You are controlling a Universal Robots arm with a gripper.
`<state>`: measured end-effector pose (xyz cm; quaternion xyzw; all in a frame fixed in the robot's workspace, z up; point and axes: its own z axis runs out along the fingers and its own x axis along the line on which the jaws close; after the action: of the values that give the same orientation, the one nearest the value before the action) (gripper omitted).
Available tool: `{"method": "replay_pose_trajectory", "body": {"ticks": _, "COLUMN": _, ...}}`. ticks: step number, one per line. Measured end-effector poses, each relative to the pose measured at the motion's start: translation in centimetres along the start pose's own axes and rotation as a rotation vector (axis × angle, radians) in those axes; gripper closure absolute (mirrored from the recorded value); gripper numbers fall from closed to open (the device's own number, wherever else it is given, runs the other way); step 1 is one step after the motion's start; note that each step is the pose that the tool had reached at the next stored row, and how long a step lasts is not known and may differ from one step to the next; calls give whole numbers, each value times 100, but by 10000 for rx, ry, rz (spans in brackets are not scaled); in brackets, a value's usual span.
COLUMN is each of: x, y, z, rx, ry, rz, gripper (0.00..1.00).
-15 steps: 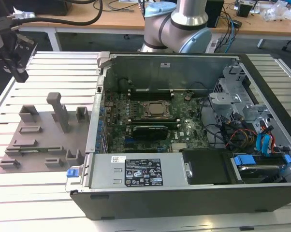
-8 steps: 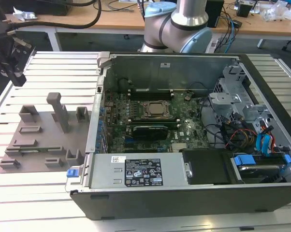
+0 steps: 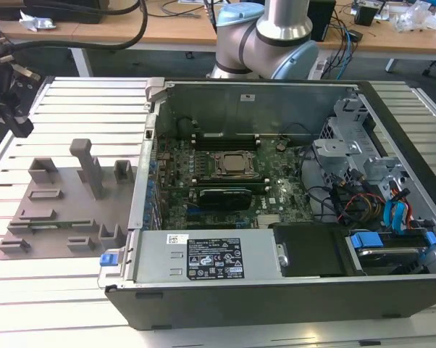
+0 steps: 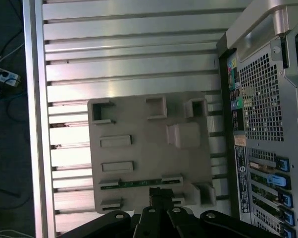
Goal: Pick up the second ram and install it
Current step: 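Reach for the second ram, then pick up the second ram and move it above second insertion slot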
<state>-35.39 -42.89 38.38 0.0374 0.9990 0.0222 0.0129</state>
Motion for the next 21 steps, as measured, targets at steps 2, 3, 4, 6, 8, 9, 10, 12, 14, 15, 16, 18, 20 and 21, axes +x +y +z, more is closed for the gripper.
{"method": "replay_pose_trajectory", "body": {"ticks": 2, "x": 5, "y": -22, "z": 3, "rx": 2, "ry": 2, "rz": -2, "gripper": 90}}
{"method": "replay_pose_trajectory", "body": {"ticks": 3, "x": 7, "y": -34, "z": 5, "rx": 2, "ry": 2, "rz": -1, "gripper": 90}}
{"method": "replay_pose_trajectory", "body": {"ticks": 4, "x": 9, "y": -65, "z": 6, "rx": 2, "ry": 1, "rz": 0, "gripper": 90}}
{"method": "replay_pose_trajectory", "body": {"ticks": 6, "x": 17, "y": -136, "z": 9, "rx": 1, "ry": 1, "rz": 0, "gripper": 90}}
{"method": "replay_pose_trajectory", "body": {"ticks": 8, "x": 17, "y": -136, "z": 9, "rx": 2, "ry": 1, "rz": 1, "gripper": 90}}
{"method": "replay_pose_trajectory", "body": {"ticks": 9, "x": 16, "y": -137, "z": 9, "rx": 2, "ry": 1, "rz": 0, "gripper": 90}}
{"method": "replay_pose_trajectory", "body": {"ticks": 10, "x": 16, "y": -137, "z": 9, "rx": 2, "ry": 1, "rz": 0, "gripper": 90}}
{"method": "replay_pose_trajectory", "body": {"ticks": 12, "x": 16, "y": -137, "z": 9, "rx": 2, "ry": 1, "rz": 0, "gripper": 90}}
{"method": "replay_pose_trajectory", "body": {"ticks": 14, "x": 17, "y": -137, "z": 9, "rx": 2, "ry": 1, "rz": 0, "gripper": 90}}
{"method": "replay_pose_trajectory", "body": {"ticks": 15, "x": 17, "y": -137, "z": 9, "rx": 2, "ry": 1, "rz": 0, "gripper": 90}}
{"method": "replay_pose_trajectory", "body": {"ticks": 16, "x": 17, "y": -138, "z": 9, "rx": 2, "ry": 1, "rz": 0, "gripper": 90}}
{"method": "replay_pose_trajectory", "body": {"ticks": 18, "x": 16, "y": -138, "z": 9, "rx": 2, "ry": 1, "rz": -5, "gripper": 90}}
{"method": "replay_pose_trajectory", "body": {"ticks": 20, "x": 17, "y": -138, "z": 9, "rx": -7, "ry": 20, "rz": -401, "gripper": 90}}
{"method": "replay_pose_trajectory", "body": {"ticks": 21, "x": 17, "y": -138, "z": 9, "rx": -12, "ry": 28, "rz": -596, "gripper": 90}}
